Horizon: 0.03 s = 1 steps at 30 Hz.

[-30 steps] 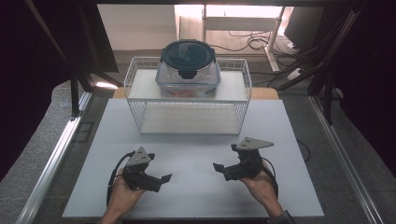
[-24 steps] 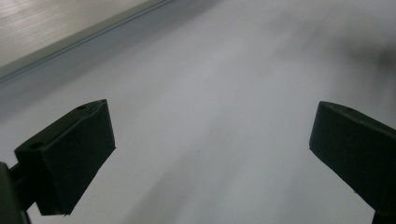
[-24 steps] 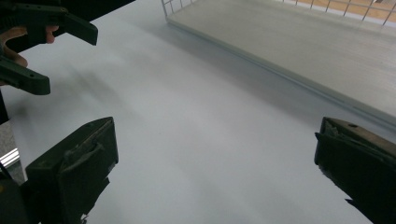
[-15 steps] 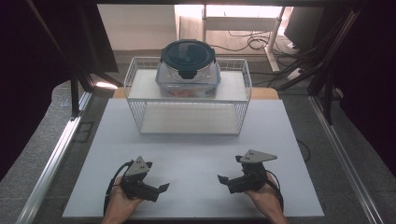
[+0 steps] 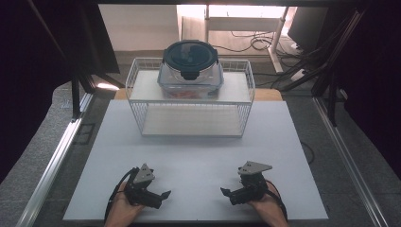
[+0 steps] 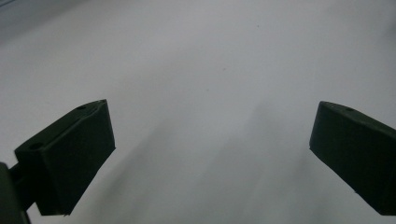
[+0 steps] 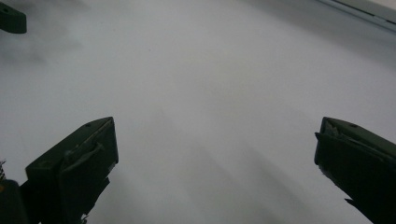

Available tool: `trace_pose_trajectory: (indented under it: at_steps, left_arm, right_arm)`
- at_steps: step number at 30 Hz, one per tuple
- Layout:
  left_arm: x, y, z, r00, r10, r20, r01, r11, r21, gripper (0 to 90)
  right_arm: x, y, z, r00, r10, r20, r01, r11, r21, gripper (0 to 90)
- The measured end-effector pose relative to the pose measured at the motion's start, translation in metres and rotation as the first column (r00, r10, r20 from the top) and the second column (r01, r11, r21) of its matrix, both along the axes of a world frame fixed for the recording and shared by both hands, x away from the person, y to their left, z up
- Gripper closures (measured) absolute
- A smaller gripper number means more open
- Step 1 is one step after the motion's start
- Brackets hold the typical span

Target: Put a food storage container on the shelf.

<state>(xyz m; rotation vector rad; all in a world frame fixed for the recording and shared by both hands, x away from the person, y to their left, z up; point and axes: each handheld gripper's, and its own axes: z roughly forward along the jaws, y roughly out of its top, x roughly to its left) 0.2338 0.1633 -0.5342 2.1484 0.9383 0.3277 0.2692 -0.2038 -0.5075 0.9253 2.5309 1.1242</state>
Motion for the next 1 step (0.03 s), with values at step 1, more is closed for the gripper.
trace_pose_trajectory:
  at_steps: [1]
  left_arm:
    - [0.0003, 0.0001, 0.0001, 1.0, 0.002, 0.002, -0.002, 1.0, 0.001, 0.0]
  right_arm:
    - [0.0002, 0.0001, -0.0007, 1.0, 0.0, 0.0, 0.0, 1.0, -0.004, 0.0]
